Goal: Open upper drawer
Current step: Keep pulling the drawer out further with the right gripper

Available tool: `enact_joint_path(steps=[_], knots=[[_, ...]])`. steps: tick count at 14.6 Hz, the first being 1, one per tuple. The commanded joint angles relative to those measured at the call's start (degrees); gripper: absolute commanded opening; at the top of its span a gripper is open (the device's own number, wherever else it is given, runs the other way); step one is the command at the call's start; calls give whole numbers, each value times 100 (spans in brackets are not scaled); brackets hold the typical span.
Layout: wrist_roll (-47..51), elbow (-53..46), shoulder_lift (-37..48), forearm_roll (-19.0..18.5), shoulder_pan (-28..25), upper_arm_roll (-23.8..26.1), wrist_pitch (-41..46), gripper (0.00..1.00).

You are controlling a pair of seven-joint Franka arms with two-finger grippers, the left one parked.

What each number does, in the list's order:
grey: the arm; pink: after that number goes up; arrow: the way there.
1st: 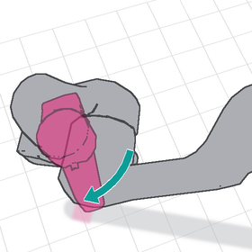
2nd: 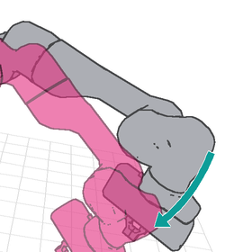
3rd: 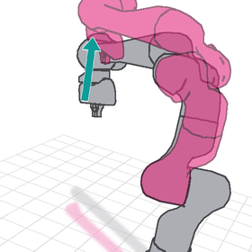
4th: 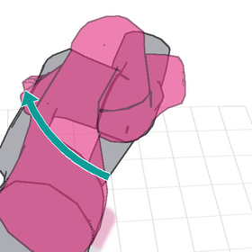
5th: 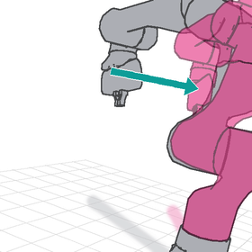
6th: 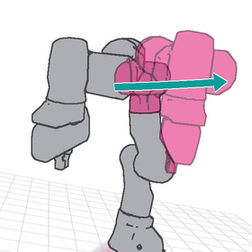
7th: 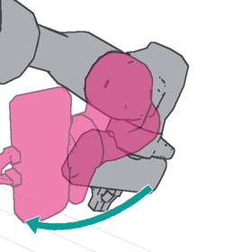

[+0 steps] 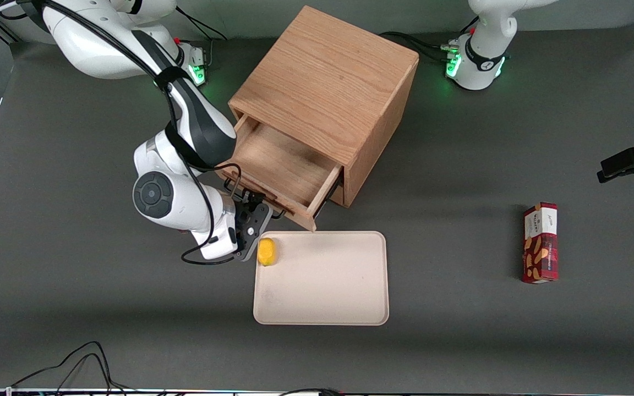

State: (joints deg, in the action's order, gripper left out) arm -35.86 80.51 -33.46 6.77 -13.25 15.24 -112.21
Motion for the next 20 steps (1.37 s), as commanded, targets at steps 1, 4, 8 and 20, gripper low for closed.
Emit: enact_joint_path(steps=[1, 4, 8, 20], knots=[[-262, -237, -231, -220, 77, 6, 94, 100], [-290, -395, -284, -228, 147, 5, 138, 100], [-298, -597, -363, -237, 182, 5, 340, 100], [-334, -931, -407, -316, 332, 5, 595, 100]])
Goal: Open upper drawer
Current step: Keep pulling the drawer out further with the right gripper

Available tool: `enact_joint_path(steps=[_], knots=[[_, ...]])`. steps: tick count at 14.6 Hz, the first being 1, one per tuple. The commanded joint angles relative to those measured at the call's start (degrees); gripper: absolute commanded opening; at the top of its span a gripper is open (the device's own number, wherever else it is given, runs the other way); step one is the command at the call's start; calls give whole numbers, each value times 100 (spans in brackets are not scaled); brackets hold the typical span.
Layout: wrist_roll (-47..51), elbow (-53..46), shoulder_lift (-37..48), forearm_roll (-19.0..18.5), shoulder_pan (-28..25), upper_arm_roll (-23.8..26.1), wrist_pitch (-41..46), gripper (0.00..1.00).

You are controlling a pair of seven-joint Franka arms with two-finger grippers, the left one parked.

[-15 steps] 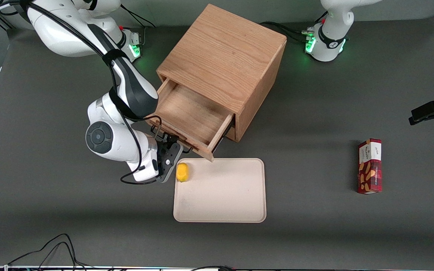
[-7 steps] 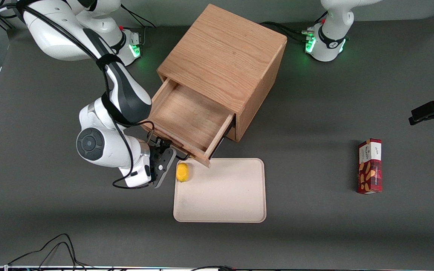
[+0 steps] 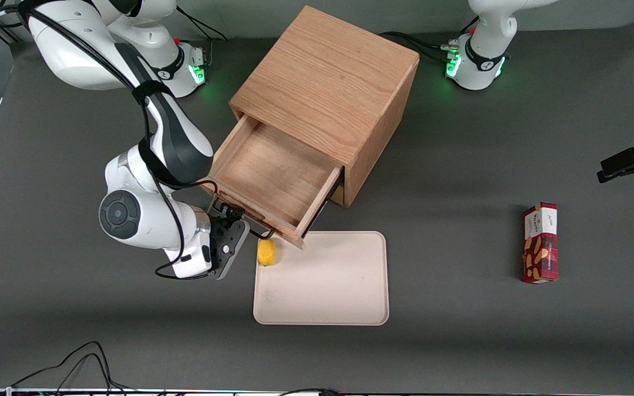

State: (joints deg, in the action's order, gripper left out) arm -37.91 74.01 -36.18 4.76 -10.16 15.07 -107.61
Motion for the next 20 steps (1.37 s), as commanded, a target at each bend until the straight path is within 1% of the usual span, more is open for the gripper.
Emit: enact_joint_path(steps=[1, 9, 17, 20], knots=[[-129, -299, -144, -116, 23, 23, 135, 100], [-94, -782, -451, -107, 23, 5, 127, 100], [-129, -1002, -575, -107, 41, -223, 109, 100], [-112, -1081, -618, -116, 41, -232, 100, 100]])
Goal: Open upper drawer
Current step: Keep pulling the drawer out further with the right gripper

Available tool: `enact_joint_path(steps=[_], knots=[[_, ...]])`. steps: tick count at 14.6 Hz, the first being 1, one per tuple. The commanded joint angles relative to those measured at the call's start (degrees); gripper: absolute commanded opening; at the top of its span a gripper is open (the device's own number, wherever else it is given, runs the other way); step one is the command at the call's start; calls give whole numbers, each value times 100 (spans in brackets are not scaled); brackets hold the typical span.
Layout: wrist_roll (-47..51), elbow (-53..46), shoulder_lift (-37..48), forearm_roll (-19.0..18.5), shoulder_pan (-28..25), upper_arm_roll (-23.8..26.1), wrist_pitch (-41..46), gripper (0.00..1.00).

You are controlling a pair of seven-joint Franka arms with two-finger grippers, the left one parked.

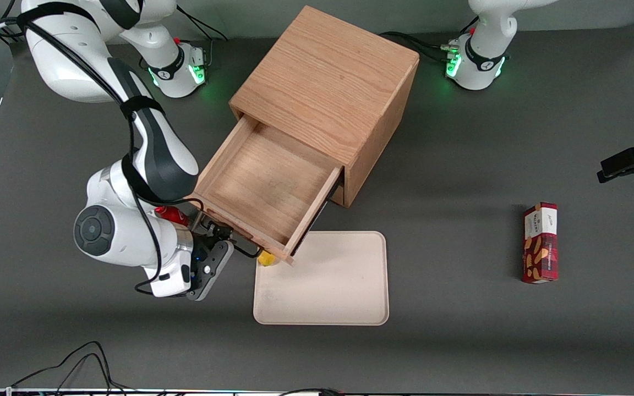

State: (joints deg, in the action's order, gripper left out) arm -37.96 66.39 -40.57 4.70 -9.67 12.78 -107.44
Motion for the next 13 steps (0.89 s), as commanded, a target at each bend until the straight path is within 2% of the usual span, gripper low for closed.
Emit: enact_joint_path(steps=[1, 5, 13], knots=[[-107, -329, -188, -109, 0, -4, 74, 100], [-107, -346, -197, -109, -44, -179, 39, 100], [-45, -355, -57, -101, -88, -171, 248, 100]])
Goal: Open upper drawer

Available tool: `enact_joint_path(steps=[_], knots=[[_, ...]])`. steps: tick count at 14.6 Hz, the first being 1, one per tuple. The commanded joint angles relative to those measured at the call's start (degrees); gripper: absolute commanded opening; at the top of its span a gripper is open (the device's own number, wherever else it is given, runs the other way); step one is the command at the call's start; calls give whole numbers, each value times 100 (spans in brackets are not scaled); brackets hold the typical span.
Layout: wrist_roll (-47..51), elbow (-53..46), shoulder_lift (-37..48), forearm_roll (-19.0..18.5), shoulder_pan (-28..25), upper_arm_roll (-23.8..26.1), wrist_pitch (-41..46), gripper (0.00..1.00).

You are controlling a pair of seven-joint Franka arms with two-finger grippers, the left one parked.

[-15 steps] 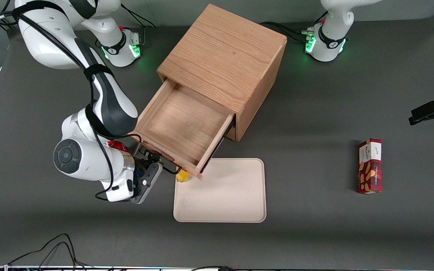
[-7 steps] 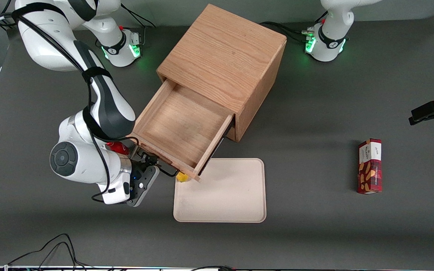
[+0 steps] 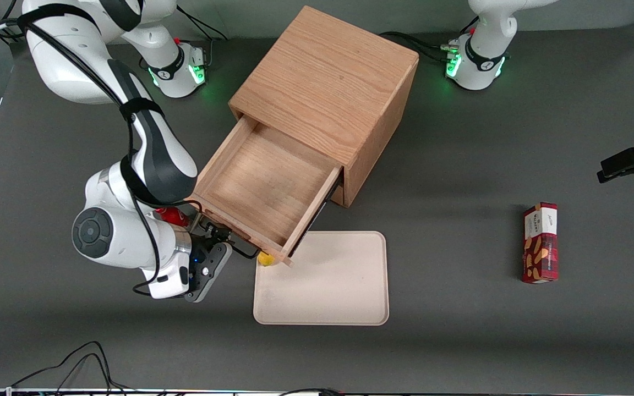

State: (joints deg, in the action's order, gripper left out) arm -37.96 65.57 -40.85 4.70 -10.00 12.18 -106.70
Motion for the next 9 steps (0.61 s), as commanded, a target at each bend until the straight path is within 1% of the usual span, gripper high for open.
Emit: enact_joint_path(steps=[1, 9], knots=[[-36, -282, 50, -101, -55, -111, 341, 100], [-36, -264, 981, -101, 15, -102, 1642, 100]])
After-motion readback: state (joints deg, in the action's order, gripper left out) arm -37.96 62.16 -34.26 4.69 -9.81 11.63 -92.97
